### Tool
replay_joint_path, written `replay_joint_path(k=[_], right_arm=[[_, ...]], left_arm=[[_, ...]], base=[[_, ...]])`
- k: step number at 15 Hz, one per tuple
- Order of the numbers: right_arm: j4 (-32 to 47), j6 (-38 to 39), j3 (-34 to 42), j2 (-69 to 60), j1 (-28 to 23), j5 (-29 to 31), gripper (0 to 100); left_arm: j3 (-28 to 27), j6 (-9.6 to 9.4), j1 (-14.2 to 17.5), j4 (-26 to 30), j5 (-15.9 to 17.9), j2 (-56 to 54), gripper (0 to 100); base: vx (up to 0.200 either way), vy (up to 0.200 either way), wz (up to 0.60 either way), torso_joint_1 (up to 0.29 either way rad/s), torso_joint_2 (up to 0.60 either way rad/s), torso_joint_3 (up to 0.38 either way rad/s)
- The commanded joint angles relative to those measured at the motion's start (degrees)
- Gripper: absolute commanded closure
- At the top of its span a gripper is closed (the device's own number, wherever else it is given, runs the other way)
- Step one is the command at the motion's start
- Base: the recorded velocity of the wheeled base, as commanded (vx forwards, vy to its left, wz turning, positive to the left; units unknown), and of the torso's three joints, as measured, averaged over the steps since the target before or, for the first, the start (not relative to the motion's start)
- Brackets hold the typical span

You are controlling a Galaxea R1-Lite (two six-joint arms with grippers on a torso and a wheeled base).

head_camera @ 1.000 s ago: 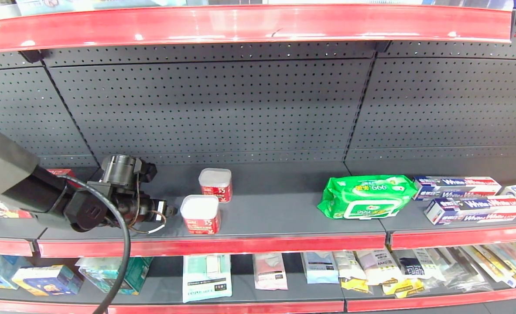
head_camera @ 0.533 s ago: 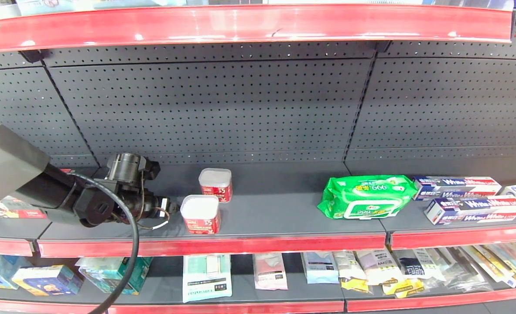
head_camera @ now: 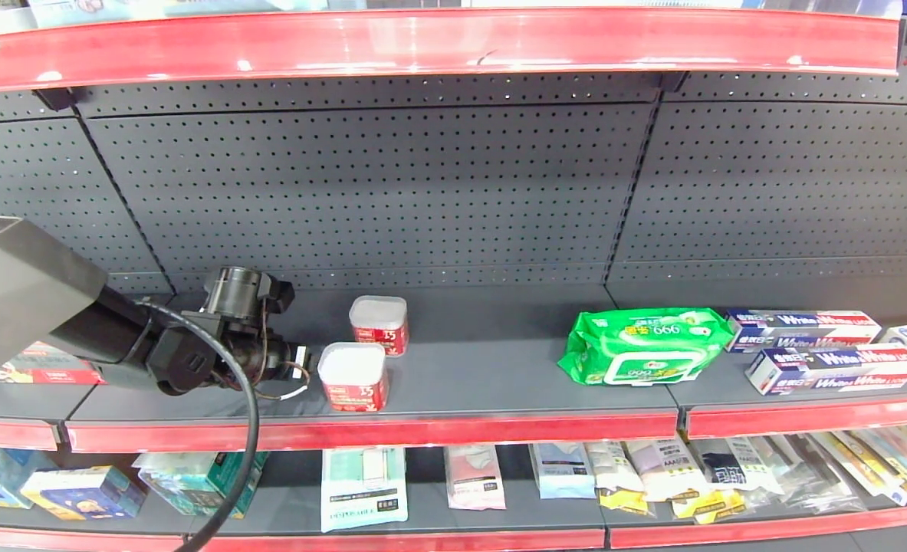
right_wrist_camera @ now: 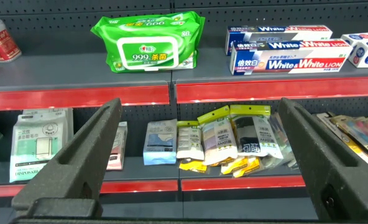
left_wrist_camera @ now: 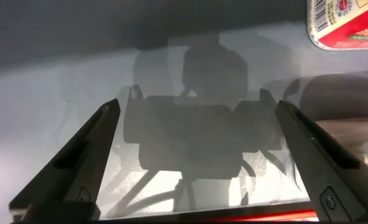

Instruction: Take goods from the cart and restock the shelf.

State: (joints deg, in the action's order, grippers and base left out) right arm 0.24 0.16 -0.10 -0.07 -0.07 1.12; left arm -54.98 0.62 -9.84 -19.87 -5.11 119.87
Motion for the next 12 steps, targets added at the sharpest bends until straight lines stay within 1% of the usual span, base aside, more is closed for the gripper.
replay_joint_path(k=[1, 12], right_arm=[[0.02, 0.02, 0.01, 0.07, -0.01, 0.02, 0], [0.02, 0.02, 0.01, 0.07, -0.01, -0.07, 0]], left_arm=[[-0.04, -0.01, -0.09, 0.01, 0.01, 0.01, 0], [-0.83, -0.01, -1.06, 0.01, 0.01, 0.98, 0]], base=[[0.0, 0.0, 0.0, 0.0, 0.0, 0.0], [0.0, 0.0, 0.0, 0.0, 0.0, 0.0]])
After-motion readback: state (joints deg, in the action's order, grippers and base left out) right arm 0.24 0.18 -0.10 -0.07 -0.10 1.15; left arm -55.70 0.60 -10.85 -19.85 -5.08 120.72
